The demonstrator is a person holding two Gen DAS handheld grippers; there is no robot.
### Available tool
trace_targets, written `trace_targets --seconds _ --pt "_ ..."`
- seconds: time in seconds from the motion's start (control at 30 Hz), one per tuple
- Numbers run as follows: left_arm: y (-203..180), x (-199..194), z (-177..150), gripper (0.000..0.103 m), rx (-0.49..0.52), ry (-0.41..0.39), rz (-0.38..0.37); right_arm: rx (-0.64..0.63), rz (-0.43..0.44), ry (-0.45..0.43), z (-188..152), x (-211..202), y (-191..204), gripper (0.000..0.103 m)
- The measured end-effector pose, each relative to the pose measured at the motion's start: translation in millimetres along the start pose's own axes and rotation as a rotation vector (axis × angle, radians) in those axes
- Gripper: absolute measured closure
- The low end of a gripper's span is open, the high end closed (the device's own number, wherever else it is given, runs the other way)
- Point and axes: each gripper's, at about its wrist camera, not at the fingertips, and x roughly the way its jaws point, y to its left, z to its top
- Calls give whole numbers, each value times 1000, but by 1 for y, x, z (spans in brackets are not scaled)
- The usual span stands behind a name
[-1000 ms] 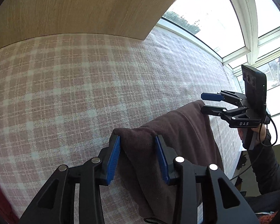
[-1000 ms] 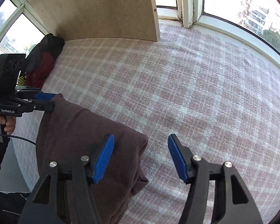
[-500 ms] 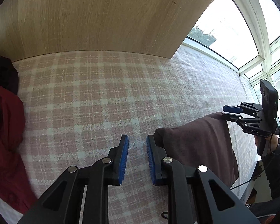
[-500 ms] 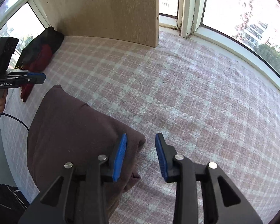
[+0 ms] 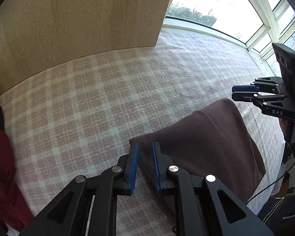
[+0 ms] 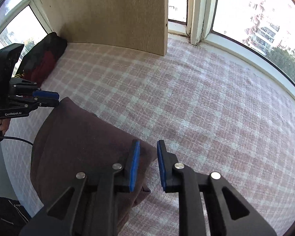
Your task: Fold clothes
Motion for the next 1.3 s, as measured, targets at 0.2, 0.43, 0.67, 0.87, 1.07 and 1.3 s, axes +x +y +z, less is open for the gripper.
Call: trace_targets --seconds 0.2,0.43,0.67,0.87,1.07,1.3 --pt "28 12 18 42 -73 55 -58 156 128 75 -9 23 -33 54" --pt "26 33 18 68 -99 106 -154 173 217 146 -8 48 -26 55" --pt "25 6 7 94 -105 12 -119 145 220 68 -11 26 -19 86" --pt "28 13 -4 94 -108 42 -84 180 186 71 -20 32 -24 87" --pt "36 -19 6 96 -105 -26 19 141 16 6 -16 7 -16 68" --pt "-13 -43 -26 89 -50 -31 -196 68 186 -90 -32 -36 14 62"
